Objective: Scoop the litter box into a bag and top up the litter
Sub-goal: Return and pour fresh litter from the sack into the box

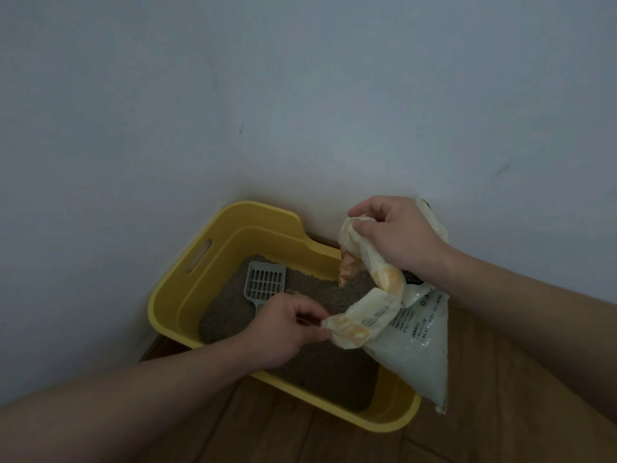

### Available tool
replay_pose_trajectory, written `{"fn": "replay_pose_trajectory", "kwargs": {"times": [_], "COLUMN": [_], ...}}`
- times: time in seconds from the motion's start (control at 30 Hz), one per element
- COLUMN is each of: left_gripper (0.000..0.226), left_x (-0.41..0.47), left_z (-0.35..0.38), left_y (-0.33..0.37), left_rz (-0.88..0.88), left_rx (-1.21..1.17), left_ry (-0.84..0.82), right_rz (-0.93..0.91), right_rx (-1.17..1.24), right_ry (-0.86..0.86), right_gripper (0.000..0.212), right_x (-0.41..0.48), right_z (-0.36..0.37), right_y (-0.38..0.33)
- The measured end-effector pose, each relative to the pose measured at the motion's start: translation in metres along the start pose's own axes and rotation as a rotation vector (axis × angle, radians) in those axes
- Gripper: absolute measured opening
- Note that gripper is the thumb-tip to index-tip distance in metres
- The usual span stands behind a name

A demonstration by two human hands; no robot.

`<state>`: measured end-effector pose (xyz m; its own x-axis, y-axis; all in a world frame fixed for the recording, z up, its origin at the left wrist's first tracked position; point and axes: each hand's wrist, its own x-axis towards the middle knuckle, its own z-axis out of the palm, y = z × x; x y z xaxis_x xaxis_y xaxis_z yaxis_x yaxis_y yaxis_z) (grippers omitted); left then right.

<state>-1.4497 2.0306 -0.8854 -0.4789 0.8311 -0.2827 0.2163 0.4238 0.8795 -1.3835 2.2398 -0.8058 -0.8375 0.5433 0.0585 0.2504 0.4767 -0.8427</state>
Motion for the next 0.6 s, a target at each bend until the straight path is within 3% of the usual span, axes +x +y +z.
{"fn": "replay_pose_trajectory", "kwargs": {"times": [0.6], "left_gripper": [0.015], "left_x": [-0.011], "left_z": [-0.001], "left_y": [0.037], "left_rz": [0.114], "left_rx": [0.042], "left_ry": [0.060], "right_rz": [-0.022], "right_rx": [0.018], "right_ry": [0.054], "right_gripper": [0.016], "right_x": [-0.018], "right_z": [-0.042], "right_y": [-0.014]}}
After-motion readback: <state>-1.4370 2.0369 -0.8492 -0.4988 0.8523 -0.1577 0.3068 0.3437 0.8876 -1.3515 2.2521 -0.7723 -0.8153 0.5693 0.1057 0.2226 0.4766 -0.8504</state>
